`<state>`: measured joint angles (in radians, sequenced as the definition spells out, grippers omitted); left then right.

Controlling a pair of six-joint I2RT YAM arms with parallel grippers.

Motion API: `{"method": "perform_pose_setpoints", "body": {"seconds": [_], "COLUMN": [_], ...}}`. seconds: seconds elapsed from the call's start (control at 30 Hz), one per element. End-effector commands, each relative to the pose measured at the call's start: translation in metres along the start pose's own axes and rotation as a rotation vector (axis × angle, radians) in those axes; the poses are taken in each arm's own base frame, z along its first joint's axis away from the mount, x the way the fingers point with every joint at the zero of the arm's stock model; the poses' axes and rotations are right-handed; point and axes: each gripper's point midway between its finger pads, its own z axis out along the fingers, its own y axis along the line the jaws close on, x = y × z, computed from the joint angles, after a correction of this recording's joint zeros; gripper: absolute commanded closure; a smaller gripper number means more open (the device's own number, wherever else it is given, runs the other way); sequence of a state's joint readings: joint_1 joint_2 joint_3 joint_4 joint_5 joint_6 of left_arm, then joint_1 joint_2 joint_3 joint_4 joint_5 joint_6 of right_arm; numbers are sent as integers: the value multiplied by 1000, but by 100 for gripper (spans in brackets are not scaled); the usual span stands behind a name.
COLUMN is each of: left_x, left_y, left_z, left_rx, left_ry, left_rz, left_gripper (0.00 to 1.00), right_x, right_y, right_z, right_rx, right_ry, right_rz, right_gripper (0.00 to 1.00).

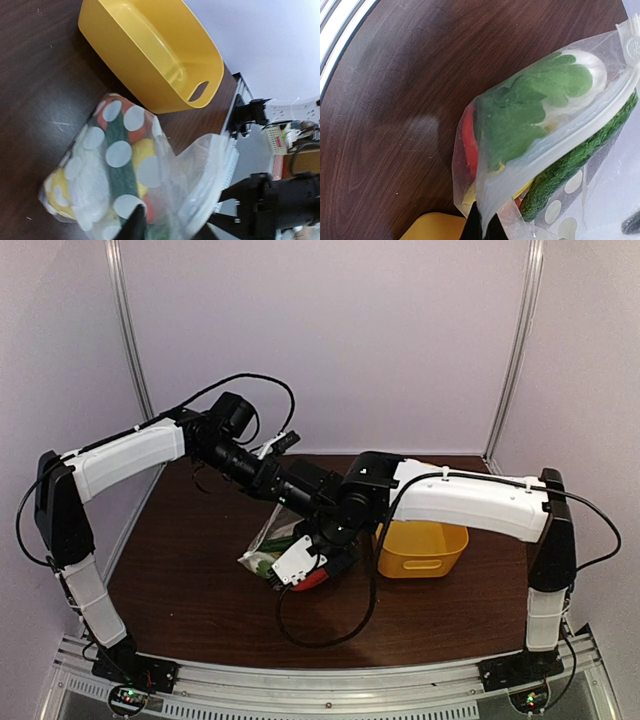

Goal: Place the food in the zip-top bag and seal the zipper
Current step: Pass from the left arm to the right, then pass from the right arm to the left

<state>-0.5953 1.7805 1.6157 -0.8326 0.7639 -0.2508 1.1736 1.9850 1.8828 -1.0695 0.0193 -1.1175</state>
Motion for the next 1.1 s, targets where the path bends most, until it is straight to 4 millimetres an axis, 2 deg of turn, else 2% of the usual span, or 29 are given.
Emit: {"method": "perform_pose_setpoints", "body": {"seconds": [0.0, 0.1, 0.17, 0.23, 0.27, 0.37, 0.47, 0.63, 0.77, 0.83, 0.93, 1.07], "left_x": [-24, -31, -26, -10, -1, 36, 70, 96, 95, 93, 89, 86], "left_y": [14, 10, 2, -6, -15, -31, -37, -38, -31, -32, -32, -27], "left_z": [-35, -77, -108, -133, -143, -159, -159, -150, -140, -129, -108, -98], "left_rx": [-220, -367, -439, -468, -453, -399, -350, -319, -331, -300, -236, -212], "left_ry": [-132, -317, -464, -600, -670, -800, -853, -847, -834, -797, -721, -708], "left_rz": [93, 150, 183, 214, 242, 304, 357, 412, 457, 492, 521, 499], "left_gripper": [52, 35, 23, 16, 5, 2, 7, 21, 29, 33, 46, 47], "right_x": [-14, -19, -20, -21, -21, -22, -25, -28, -24, -21, -20, -19], "right_y": [-13, -20, -23, -26, -28, -35, -39, -47, -48, -48, -46, -40], "right_z": [-22, -34, -39, -43, -45, -54, -66, -83, -90, -93, -96, -94], "right_rx": [29, 52, 67, 84, 90, 115, 121, 136, 137, 134, 131, 117], "right_ry": [-59, -93, -105, -114, -119, -136, -171, -210, -216, -227, -242, -244], "right_rz": [33, 61, 79, 92, 97, 111, 121, 149, 167, 185, 200, 205], "right_gripper": [100, 100, 100, 100, 100, 100, 100, 100, 100, 100, 100, 100]}}
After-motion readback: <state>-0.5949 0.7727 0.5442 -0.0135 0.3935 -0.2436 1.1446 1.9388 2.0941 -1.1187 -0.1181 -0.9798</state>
